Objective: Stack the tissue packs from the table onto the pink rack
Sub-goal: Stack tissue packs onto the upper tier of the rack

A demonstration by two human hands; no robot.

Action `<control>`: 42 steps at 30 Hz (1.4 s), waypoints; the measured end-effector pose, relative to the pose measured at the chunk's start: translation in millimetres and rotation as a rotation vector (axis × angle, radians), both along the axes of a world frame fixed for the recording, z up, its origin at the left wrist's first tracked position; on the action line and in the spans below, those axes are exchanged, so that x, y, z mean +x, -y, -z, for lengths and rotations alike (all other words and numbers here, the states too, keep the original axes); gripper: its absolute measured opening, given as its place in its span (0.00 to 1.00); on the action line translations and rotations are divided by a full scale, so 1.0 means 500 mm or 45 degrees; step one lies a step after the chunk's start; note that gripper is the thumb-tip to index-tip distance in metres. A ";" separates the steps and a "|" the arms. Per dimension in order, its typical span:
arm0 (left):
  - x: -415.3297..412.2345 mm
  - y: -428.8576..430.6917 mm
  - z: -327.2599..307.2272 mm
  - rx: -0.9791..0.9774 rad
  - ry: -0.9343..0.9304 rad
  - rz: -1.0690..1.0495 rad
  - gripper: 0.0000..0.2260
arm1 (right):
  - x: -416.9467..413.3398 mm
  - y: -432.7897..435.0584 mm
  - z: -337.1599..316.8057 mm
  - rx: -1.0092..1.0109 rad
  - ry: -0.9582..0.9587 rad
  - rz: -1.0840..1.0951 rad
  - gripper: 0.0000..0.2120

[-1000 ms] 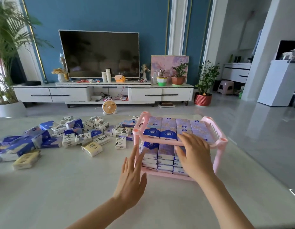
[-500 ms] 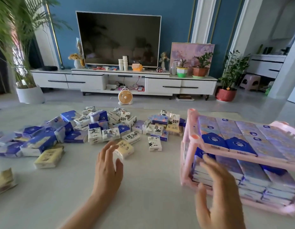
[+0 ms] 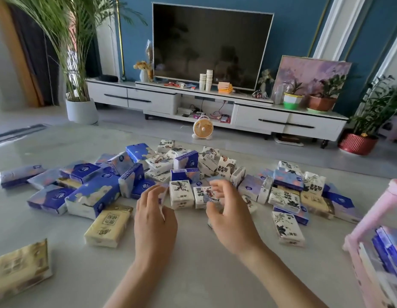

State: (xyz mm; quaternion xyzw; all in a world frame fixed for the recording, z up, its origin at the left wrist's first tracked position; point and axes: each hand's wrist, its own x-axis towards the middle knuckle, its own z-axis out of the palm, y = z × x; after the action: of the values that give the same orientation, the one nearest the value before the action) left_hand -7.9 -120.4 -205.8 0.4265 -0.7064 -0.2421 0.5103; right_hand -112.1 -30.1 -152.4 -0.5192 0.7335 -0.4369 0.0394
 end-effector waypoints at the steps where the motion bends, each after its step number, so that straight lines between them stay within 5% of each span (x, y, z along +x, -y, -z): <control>1: -0.005 -0.008 -0.003 -0.036 -0.002 0.030 0.19 | -0.006 0.033 -0.010 0.019 -0.057 -0.021 0.20; 7: -0.014 -0.001 0.013 -0.144 -0.043 0.054 0.17 | -0.067 0.252 -0.057 0.599 -0.903 -0.112 0.45; 9: -0.012 0.002 0.013 -0.107 -0.079 0.008 0.17 | -0.077 0.288 -0.058 0.786 -0.938 -0.118 0.41; 12: -0.012 -0.003 0.009 -0.102 -0.071 0.006 0.16 | -0.082 0.290 -0.054 0.762 -1.118 -0.142 0.21; 18: -0.007 -0.015 -0.011 -0.100 -0.217 0.036 0.20 | -0.076 0.175 -0.121 0.425 -0.605 -0.145 0.18; 22: -0.007 -0.053 -0.040 -0.210 -0.165 0.236 0.33 | -0.030 0.039 -0.215 0.601 -0.087 -0.313 0.28; 25: -0.007 -0.113 -0.073 -0.352 -0.113 0.531 0.41 | -0.003 -0.083 -0.251 0.678 -0.089 -0.321 0.28; 33: -0.028 -0.325 -0.170 -0.395 -0.088 0.951 0.40 | -0.022 -0.375 -0.306 0.642 0.077 -0.188 0.18; 37: -0.100 -0.398 -0.269 -0.496 0.066 1.054 0.30 | -0.082 -0.490 -0.329 0.313 0.592 -0.042 0.17; 42: -0.259 -0.446 -0.380 -0.026 0.257 1.368 0.27 | -0.205 -0.576 -0.327 -0.140 1.081 0.141 0.15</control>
State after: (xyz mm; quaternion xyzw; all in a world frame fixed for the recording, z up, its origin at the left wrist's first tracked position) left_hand -137.3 102.7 -15.9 0.0219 -0.8727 -0.4196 0.2486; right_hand -214.5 257.7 11.3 -0.2545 0.6546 -0.6516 0.2866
